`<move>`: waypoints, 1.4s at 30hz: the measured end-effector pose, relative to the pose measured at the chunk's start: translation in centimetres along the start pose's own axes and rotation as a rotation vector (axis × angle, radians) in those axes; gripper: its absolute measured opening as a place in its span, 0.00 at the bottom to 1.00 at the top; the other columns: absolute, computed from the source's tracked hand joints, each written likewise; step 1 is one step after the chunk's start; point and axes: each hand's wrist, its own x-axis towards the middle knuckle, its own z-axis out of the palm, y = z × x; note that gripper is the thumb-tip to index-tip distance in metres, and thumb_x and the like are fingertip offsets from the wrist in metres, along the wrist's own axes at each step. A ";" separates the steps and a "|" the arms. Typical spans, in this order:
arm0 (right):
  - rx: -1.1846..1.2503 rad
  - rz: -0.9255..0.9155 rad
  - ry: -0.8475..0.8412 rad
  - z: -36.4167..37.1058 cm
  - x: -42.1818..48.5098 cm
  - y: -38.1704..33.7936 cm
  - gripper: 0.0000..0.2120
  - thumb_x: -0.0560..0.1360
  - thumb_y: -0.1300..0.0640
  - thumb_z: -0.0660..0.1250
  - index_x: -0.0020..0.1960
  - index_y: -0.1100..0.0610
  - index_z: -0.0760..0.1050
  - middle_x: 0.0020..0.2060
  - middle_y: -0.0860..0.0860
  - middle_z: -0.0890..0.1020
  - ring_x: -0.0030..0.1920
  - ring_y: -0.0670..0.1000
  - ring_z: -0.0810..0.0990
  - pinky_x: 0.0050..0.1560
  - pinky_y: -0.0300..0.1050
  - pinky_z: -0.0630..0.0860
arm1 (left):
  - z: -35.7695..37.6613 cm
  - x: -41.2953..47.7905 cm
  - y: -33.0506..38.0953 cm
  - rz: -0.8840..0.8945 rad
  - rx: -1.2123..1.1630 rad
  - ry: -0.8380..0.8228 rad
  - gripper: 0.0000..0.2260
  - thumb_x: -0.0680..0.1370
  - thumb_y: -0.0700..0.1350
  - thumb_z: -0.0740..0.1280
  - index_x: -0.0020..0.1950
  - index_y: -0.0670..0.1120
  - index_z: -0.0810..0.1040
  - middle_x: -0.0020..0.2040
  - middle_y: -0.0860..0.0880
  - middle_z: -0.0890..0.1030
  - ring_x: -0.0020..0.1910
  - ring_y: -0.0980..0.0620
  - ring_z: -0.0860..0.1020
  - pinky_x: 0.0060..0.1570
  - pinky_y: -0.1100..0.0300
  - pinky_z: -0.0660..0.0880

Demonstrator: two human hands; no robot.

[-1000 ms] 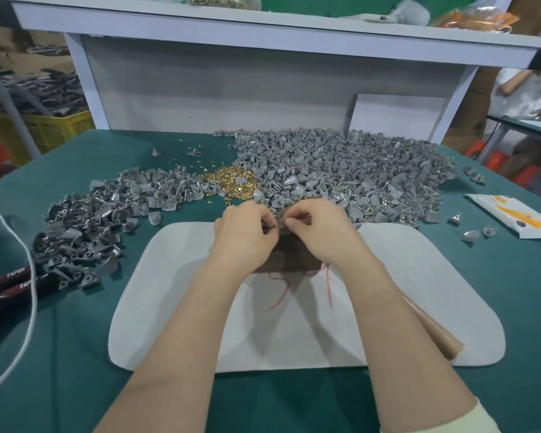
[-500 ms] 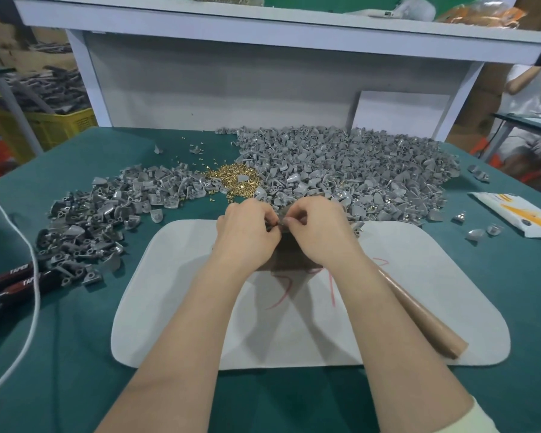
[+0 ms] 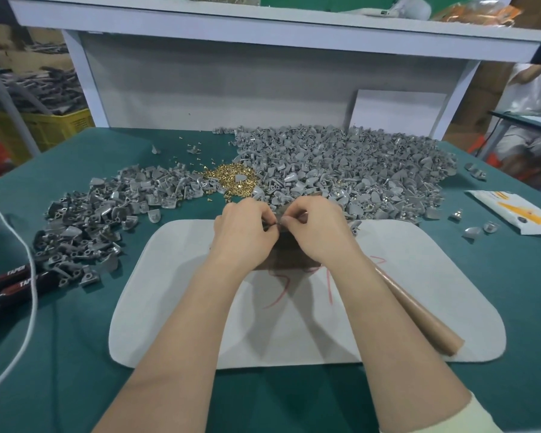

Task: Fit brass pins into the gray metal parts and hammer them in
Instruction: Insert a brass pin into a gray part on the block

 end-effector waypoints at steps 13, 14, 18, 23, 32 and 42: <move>-0.180 0.346 -0.200 -3.5 0.1 4.0 0.23 0.78 0.44 0.57 0.37 0.61 0.73 0.30 0.57 0.75 0.31 0.56 0.74 0.29 0.41 0.70 | -0.2 -0.1 -0.1 -0.062 0.026 0.041 0.05 0.75 0.46 0.67 0.40 0.51 0.78 0.46 0.51 0.81 0.54 0.45 0.74 0.53 0.52 0.73; -0.130 0.350 -0.208 -3.4 0.2 4.1 0.21 0.79 0.45 0.57 0.37 0.61 0.72 0.29 0.57 0.76 0.29 0.55 0.75 0.30 0.43 0.74 | -0.2 -0.1 -0.1 -0.078 0.035 0.052 0.05 0.75 0.46 0.66 0.40 0.50 0.78 0.46 0.51 0.81 0.54 0.45 0.74 0.52 0.52 0.73; 0.045 0.411 -0.238 -3.2 0.2 4.6 0.15 0.78 0.51 0.62 0.37 0.59 0.72 0.24 0.54 0.79 0.23 0.50 0.77 0.43 0.59 0.81 | -0.4 0.0 -0.3 -0.117 0.069 0.084 0.04 0.75 0.46 0.66 0.41 0.50 0.79 0.48 0.50 0.80 0.53 0.44 0.74 0.53 0.50 0.73; 0.207 0.251 -0.063 -4.0 -0.5 4.0 0.08 0.79 0.54 0.61 0.42 0.55 0.71 0.37 0.51 0.80 0.30 0.49 0.83 0.37 0.48 0.81 | -0.4 0.2 -0.5 -0.141 0.056 0.090 0.05 0.75 0.46 0.66 0.41 0.48 0.80 0.49 0.49 0.80 0.53 0.44 0.75 0.54 0.49 0.73; 0.040 -0.196 0.083 -4.8 -1.6 1.2 0.23 0.77 0.57 0.64 0.68 0.38 0.68 0.56 0.41 0.80 0.52 0.48 0.80 0.55 0.42 0.73 | -0.6 0.4 -1.0 -0.157 0.040 0.127 0.06 0.75 0.44 0.67 0.40 0.44 0.80 0.47 0.45 0.80 0.51 0.41 0.75 0.51 0.48 0.75; -0.174 -0.213 -0.045 -5.0 -2.3 0.7 0.22 0.77 0.54 0.63 0.67 0.35 0.67 0.59 0.40 0.79 0.57 0.49 0.78 0.55 0.44 0.74 | -0.4 0.5 -1.2 -0.151 -0.022 0.140 0.07 0.74 0.43 0.69 0.38 0.43 0.80 0.48 0.44 0.81 0.52 0.40 0.76 0.52 0.48 0.75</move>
